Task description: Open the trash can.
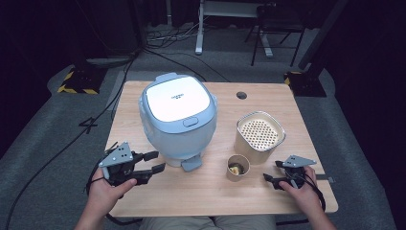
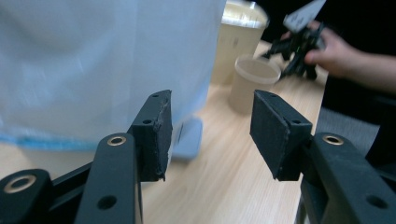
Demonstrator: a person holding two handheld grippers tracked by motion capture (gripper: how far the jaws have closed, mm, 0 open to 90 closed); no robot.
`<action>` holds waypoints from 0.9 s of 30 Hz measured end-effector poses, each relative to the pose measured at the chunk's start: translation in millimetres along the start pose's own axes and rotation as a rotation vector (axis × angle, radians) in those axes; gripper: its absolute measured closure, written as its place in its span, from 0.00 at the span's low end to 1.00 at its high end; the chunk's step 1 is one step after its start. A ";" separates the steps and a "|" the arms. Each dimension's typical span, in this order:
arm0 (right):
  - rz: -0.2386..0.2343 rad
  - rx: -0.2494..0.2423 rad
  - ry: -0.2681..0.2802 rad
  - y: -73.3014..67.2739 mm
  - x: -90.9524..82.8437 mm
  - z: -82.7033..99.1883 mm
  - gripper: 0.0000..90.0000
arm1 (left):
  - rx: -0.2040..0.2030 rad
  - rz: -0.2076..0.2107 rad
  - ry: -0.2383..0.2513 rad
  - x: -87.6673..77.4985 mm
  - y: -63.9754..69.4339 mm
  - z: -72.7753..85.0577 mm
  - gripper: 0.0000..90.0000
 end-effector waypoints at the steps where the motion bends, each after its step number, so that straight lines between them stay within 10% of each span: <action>1: 0.000 -0.001 0.000 0.0 -0.1 0.0 0.24 | 0.010 0.008 0.025 -2.1 0.3 -4.0 0.56; 14: -0.001 0.000 0.001 -0.2 -0.1 0.2 0.24 | 0.029 0.123 0.095 -9.8 1.3 -30.5 0.66; 27: 0.000 -0.001 0.002 -0.7 -0.1 0.2 0.24 | 0.131 0.212 0.107 -6.0 7.6 -80.4 0.79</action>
Point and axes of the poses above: each handheld gripper's, and its own axes: x roughly forward along the jaws, z roughly out of its underside, y roughly to its right, the point moved 2 cm from there along x, roughly forward along the jaws, and after that the axes turned 5 degrees about x, right-handed, at the moved point
